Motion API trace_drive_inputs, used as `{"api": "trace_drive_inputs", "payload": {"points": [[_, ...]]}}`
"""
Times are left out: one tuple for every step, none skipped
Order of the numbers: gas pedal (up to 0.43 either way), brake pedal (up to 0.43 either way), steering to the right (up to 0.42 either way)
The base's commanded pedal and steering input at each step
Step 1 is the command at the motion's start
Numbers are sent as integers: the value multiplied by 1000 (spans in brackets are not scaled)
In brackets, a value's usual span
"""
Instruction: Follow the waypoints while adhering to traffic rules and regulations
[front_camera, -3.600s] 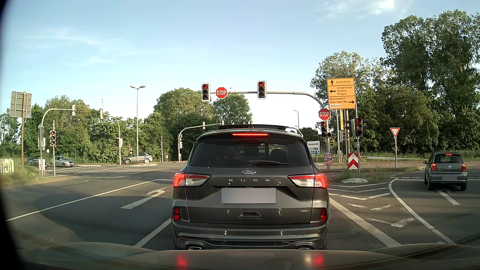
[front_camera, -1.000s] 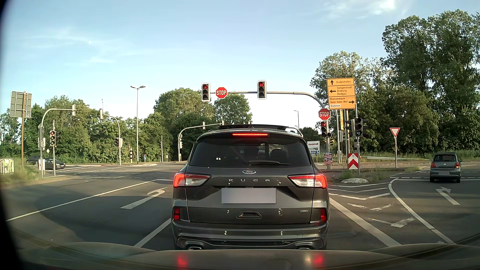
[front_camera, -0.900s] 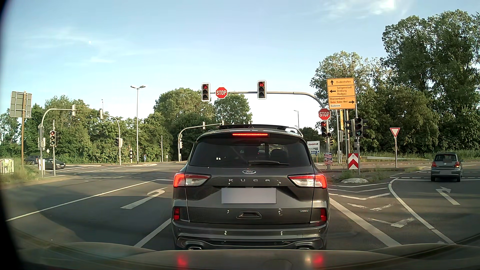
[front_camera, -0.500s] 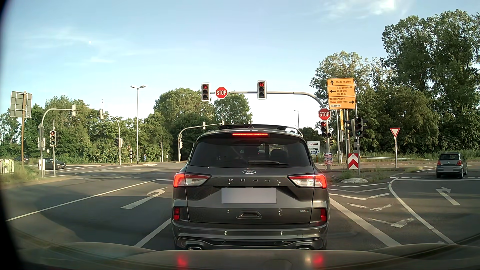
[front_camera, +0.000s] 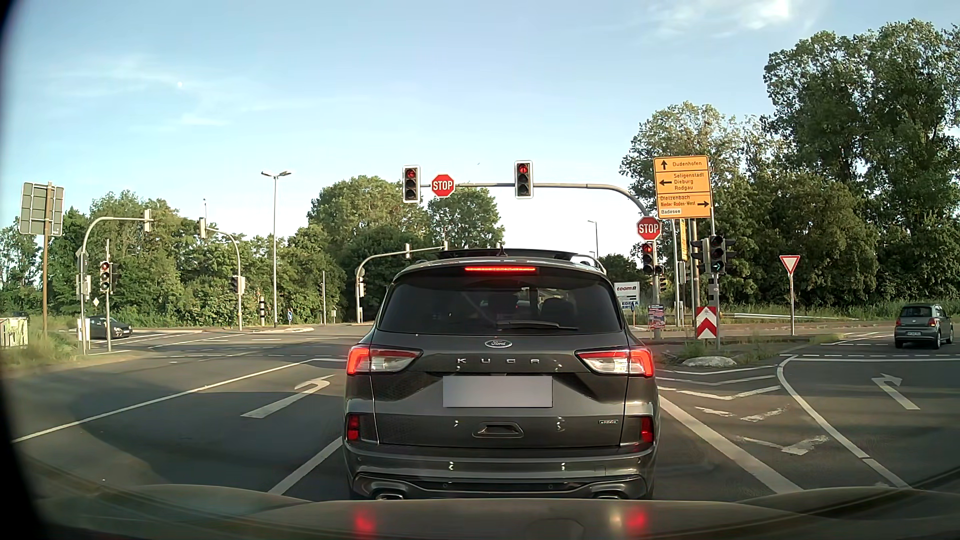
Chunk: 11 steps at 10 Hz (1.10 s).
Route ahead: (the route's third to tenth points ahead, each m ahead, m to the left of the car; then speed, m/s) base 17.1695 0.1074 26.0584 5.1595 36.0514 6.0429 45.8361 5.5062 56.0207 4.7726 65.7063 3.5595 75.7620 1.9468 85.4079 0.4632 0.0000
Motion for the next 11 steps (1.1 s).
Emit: {"api": "trace_drive_inputs", "payload": {"points": [[0, 287, 6], [0, 287, 5], [0, 287, 5], [0, 287, 5], [0, 280, 5], [0, 287, 5], [0, 287, 5], [0, 287, 5], [0, 287, 5], [0, 287, 5], [0, 287, 5]]}}
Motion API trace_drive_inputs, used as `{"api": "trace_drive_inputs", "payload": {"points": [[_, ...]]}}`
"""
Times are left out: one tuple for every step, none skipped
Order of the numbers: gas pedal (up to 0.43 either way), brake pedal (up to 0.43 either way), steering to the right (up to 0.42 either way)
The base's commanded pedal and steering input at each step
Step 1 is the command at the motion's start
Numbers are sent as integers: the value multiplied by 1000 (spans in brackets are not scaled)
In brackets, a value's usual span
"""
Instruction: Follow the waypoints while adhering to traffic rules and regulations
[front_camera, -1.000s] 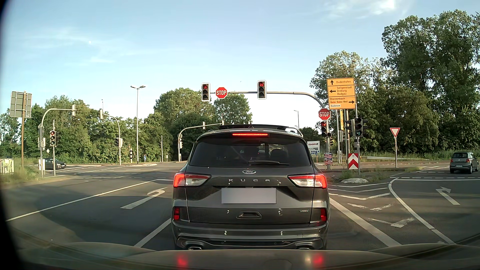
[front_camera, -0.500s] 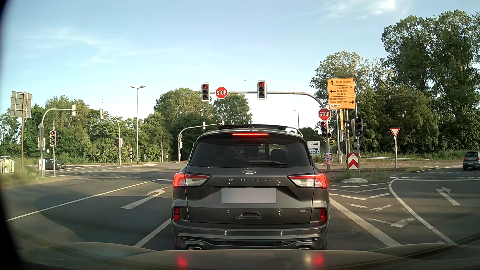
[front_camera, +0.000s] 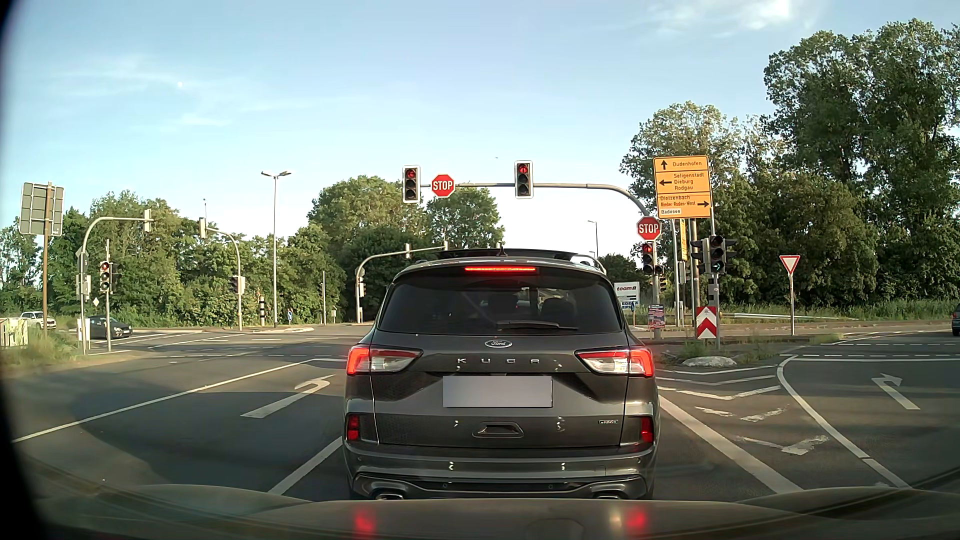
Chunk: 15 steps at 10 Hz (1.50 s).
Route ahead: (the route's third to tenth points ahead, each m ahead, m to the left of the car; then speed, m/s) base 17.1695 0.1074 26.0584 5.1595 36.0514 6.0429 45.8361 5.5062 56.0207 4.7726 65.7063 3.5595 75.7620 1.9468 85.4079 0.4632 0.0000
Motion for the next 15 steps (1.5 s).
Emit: {"api": "trace_drive_inputs", "payload": {"points": [[0, 287, 5], [0, 287, 5], [0, 280, 5], [0, 287, 5], [0, 287, 5], [0, 280, 5], [0, 280, 5], [0, 287, 5], [0, 287, 5], [0, 287, 5], [0, 280, 5], [0, 287, 5], [0, 287, 5], [0, 287, 5], [0, 287, 5]]}}
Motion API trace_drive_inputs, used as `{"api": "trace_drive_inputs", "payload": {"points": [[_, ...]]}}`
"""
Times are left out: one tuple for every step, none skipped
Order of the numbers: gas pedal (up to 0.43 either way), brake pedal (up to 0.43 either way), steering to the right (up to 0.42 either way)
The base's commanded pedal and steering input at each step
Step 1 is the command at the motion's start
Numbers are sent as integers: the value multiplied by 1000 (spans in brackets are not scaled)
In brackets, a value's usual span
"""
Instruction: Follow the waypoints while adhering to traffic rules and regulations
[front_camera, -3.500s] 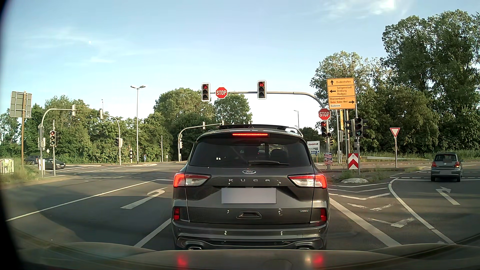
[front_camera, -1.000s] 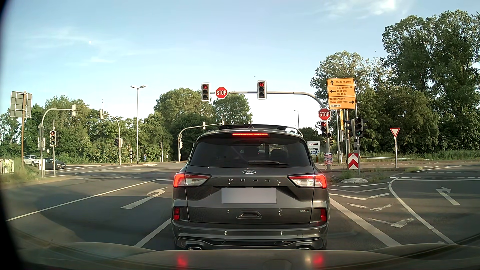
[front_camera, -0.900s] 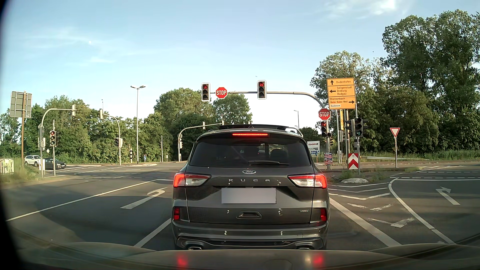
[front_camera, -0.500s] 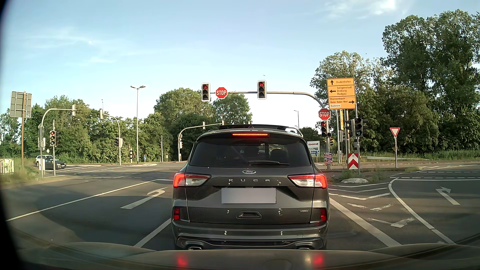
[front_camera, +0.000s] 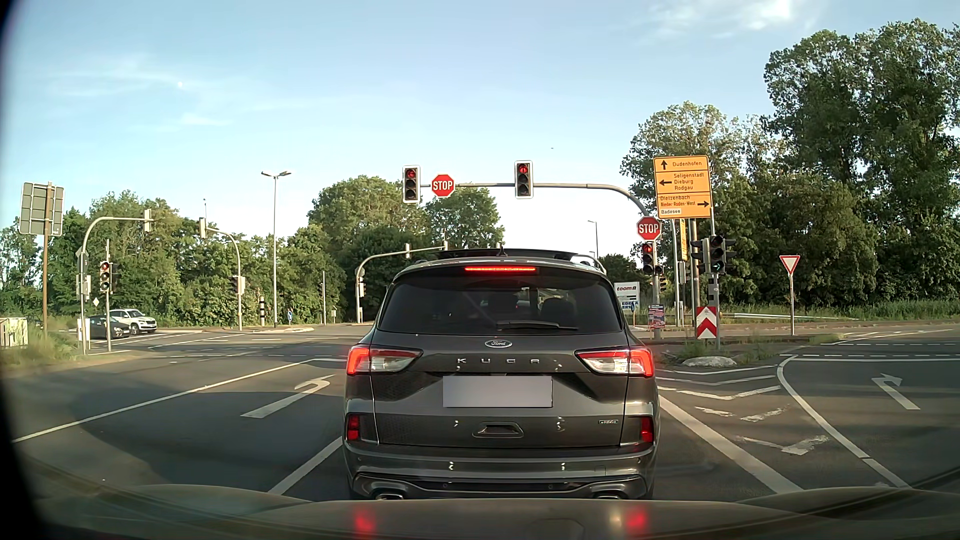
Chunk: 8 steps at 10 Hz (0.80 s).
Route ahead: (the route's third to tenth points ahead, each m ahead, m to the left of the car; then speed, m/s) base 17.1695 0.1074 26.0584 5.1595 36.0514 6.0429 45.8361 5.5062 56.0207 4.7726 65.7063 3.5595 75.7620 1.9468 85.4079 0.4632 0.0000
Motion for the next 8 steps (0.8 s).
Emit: {"api": "trace_drive_inputs", "payload": {"points": [[0, 287, 5], [0, 280, 5], [0, 287, 5], [0, 287, 5], [0, 287, 5], [0, 287, 5], [0, 287, 5], [0, 287, 5]]}}
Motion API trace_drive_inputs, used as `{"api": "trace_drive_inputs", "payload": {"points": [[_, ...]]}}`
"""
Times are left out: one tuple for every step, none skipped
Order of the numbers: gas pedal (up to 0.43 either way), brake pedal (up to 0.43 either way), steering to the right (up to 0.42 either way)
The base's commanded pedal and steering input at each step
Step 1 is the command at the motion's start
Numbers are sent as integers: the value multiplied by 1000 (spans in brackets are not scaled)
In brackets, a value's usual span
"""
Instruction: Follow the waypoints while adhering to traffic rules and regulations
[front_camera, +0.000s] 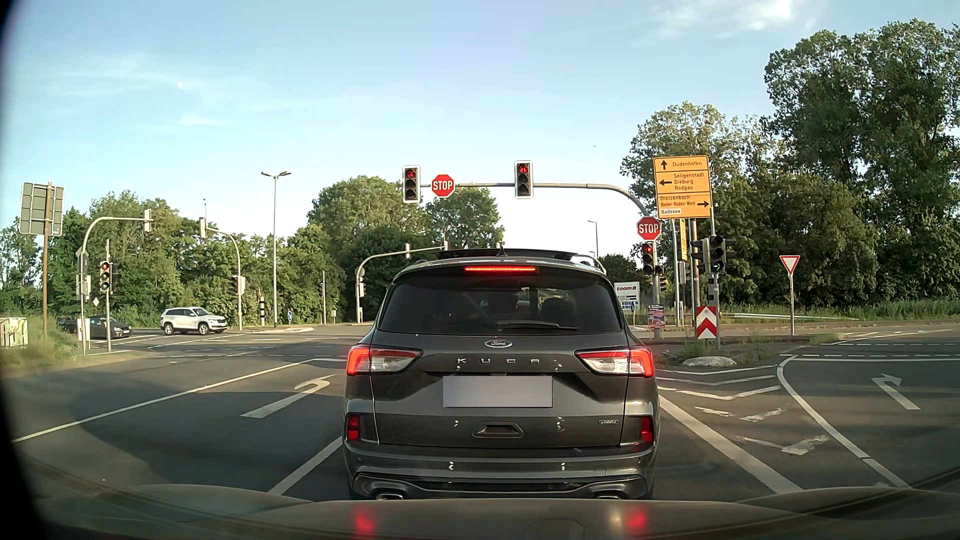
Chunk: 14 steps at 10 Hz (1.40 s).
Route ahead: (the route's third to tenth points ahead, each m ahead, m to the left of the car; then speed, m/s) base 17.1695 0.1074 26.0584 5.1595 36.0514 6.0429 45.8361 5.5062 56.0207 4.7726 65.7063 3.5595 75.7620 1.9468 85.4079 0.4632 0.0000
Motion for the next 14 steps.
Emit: {"api": "trace_drive_inputs", "payload": {"points": [[0, 280, 5], [0, 287, 5], [0, 287, 5], [0, 287, 5], [0, 280, 5], [0, 287, 5], [0, 287, 5], [0, 280, 5], [0, 287, 5], [0, 287, 5], [0, 280, 5], [0, 287, 5], [0, 287, 6], [0, 280, 5]]}}
